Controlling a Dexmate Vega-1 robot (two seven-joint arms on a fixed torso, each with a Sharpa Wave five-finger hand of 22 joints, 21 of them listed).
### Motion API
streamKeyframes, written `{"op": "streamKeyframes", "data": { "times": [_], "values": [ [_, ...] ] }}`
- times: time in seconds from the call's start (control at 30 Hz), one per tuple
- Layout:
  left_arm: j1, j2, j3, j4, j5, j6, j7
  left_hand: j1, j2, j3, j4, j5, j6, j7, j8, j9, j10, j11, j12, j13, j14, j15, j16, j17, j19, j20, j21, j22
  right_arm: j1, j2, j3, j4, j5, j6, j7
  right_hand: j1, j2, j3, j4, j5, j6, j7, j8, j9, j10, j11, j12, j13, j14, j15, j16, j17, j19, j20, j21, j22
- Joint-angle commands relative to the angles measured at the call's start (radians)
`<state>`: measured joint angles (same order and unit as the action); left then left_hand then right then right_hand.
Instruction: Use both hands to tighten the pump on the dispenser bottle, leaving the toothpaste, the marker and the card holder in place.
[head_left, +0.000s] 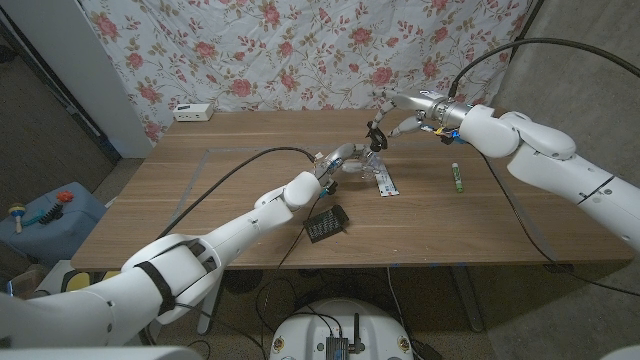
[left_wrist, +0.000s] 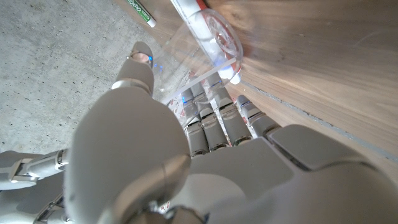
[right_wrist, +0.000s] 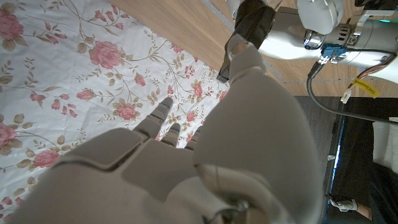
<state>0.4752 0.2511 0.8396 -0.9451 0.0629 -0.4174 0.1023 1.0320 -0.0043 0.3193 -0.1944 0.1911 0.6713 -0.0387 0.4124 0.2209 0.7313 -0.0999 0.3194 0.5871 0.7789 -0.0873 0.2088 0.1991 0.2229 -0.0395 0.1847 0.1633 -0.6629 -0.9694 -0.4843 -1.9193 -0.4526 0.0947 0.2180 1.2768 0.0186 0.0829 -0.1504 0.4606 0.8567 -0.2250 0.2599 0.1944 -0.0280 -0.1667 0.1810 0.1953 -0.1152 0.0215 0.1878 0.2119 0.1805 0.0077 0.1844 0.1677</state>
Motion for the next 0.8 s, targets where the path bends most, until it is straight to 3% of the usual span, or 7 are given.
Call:
{"op": "streamKeyframes", "data": {
  "times": [0.03,0.63,0.8],
  "values": [
    [-0.024,-0.024,0.009,0.057,-0.008,-0.026,-0.005,-0.065,0.122,0.054,0.044,0.008,0.133,-0.034,0.006,0.001,0.047,-0.046,0.007,0.002,0.009,-0.078,-0.001,0.002,0.003,-0.049,0.0,0.003,0.052,0.017,-0.037,0.031,-0.025,0.0,0.059,0.006,0.0,0.006,0.002,0.006,-0.016,0.001,-0.009,-0.002,-0.015,0.0,-0.003,0.0,-0.013,0.005,0.003,0.002,-0.006,0.004,-0.003,0.0],
    [-0.057,-0.058,0.021,0.144,-0.019,-0.071,-0.01,-0.063,0.122,0.055,0.042,0.008,0.132,-0.035,0.005,0.001,0.049,-0.045,0.007,0.002,0.009,-0.078,-0.001,0.003,0.003,-0.047,0.0,0.003,0.1,0.04,-0.073,0.069,-0.048,-0.01,0.103,-0.005,0.0,0.001,0.012,0.006,-0.062,0.001,-0.042,-0.007,-0.033,0.007,0.003,-0.001,-0.013,0.011,0.011,0.003,-0.003,0.012,0.002,0.0],
    [-0.059,-0.061,0.024,0.152,-0.02,-0.076,-0.009,-0.063,0.123,0.054,0.042,0.007,0.132,-0.034,0.005,0.001,0.049,-0.045,0.007,0.003,0.007,-0.076,-0.001,0.004,0.003,-0.047,0.0,0.003,0.107,0.043,-0.074,0.061,-0.028,-0.035,0.139,-0.02,-0.002,-0.006,0.021,0.004,-0.093,0.001,-0.059,-0.01,-0.041,0.02,0.004,-0.001,-0.015,0.017,0.013,0.003,0.001,0.016,0.003,0.0]
  ]
}}
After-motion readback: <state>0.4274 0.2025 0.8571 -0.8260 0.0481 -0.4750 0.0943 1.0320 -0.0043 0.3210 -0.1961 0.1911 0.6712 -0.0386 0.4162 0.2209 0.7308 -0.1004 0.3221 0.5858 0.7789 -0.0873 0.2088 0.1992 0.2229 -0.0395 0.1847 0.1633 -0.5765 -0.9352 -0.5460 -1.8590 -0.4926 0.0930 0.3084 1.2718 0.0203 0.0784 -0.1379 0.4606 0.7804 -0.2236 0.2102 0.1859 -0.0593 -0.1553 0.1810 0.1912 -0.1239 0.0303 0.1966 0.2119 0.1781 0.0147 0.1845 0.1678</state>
